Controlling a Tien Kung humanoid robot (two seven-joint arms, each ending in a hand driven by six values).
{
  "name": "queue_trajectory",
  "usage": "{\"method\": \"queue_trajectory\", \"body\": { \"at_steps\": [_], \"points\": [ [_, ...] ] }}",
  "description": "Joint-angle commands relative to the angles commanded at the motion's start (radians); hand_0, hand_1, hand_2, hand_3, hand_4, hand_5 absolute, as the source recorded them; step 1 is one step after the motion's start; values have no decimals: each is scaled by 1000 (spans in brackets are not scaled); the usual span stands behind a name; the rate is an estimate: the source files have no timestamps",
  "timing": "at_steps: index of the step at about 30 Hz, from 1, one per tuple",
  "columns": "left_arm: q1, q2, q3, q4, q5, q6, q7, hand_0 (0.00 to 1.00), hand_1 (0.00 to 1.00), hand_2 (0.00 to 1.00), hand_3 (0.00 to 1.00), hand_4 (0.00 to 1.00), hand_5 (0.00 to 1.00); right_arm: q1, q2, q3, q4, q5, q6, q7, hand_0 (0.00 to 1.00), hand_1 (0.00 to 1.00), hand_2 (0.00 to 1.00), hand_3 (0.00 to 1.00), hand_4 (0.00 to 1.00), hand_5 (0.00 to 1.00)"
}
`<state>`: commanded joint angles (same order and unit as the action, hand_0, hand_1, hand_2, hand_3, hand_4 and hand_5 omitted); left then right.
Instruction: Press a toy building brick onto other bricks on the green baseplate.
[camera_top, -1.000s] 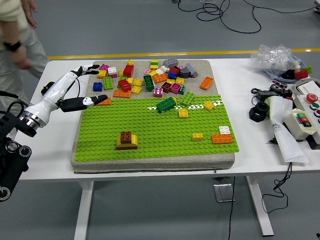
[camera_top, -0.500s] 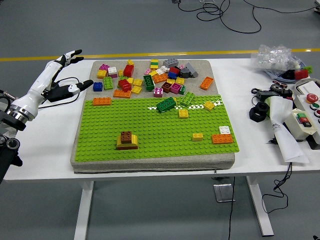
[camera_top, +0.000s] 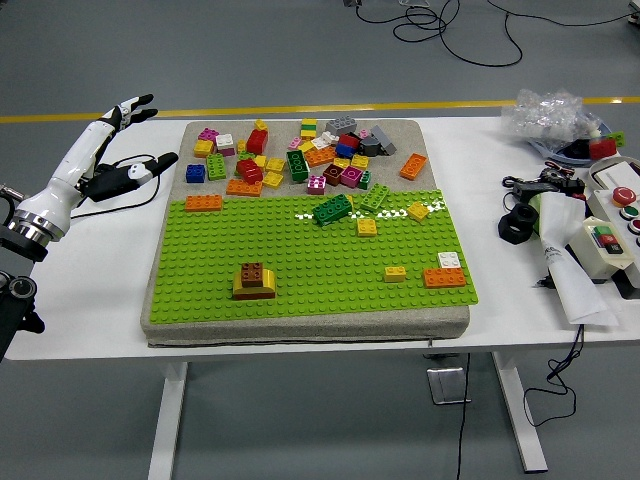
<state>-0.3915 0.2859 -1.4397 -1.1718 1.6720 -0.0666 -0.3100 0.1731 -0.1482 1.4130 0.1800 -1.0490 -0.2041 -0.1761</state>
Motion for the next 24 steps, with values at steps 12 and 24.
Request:
{"method": "queue_trajectory", "body": {
  "at_steps": [12, 24],
  "points": [
    [8, 0, 3, -5, -10, 6, 3, 998, 915, 882, 956, 909, 685, -13, 5, -12, 0, -7, 4, -5, 802, 731, 752, 737, 998, 664],
    [0, 1, 4, 3, -14, 4, 5, 998, 915, 877, 953, 902, 705, -19, 8, -8, 0, -6, 7, -3, 803, 731, 752, 736, 998, 664]
  ]
}}
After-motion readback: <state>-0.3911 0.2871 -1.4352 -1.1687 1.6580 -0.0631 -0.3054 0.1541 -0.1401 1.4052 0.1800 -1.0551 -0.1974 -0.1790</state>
